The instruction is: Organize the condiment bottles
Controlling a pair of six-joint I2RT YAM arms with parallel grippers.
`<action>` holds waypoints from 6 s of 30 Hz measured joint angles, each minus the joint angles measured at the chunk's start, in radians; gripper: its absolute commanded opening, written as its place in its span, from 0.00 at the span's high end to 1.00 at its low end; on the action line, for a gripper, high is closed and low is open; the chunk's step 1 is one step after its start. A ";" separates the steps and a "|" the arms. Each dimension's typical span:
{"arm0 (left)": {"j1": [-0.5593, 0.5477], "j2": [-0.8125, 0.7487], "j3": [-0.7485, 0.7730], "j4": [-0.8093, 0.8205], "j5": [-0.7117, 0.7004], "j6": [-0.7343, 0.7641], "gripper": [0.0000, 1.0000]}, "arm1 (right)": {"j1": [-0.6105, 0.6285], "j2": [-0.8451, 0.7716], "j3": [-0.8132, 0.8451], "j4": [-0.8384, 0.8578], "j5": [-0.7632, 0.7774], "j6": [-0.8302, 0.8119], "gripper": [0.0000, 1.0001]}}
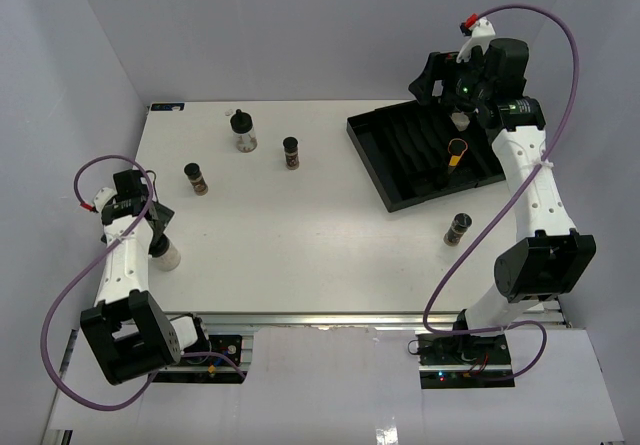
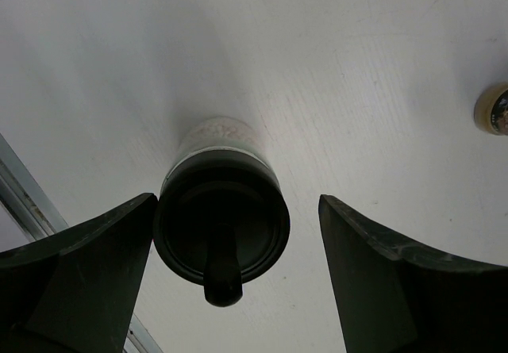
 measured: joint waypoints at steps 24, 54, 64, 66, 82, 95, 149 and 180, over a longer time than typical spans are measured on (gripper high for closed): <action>-0.478 0.118 0.047 0.044 0.057 0.046 1.00 | 0.045 -0.031 -0.082 0.016 -0.021 0.012 0.06; -1.106 0.629 0.540 0.124 0.073 0.161 0.02 | 0.141 -0.219 -0.362 0.052 0.033 0.005 0.06; -1.085 0.580 0.736 -0.014 0.077 0.167 0.02 | 0.258 -0.145 -0.282 -0.010 0.049 -0.031 0.05; -1.052 0.520 0.748 -0.040 0.081 0.169 0.02 | 0.308 -0.115 -0.266 -0.015 0.046 -0.031 0.02; -0.473 0.066 0.519 -0.111 0.182 0.258 0.02 | 0.698 0.212 -0.129 -0.139 0.220 -0.025 0.02; -0.423 0.055 0.443 -0.067 0.292 0.276 0.02 | 0.742 0.288 -0.132 -0.208 0.428 -0.027 0.01; -0.418 0.044 0.423 -0.035 0.372 0.273 0.02 | 0.742 0.290 -0.234 -0.192 0.425 -0.054 0.25; -0.418 0.012 0.413 -0.032 0.406 0.285 0.02 | 0.510 0.324 0.454 -0.393 0.433 -0.164 0.92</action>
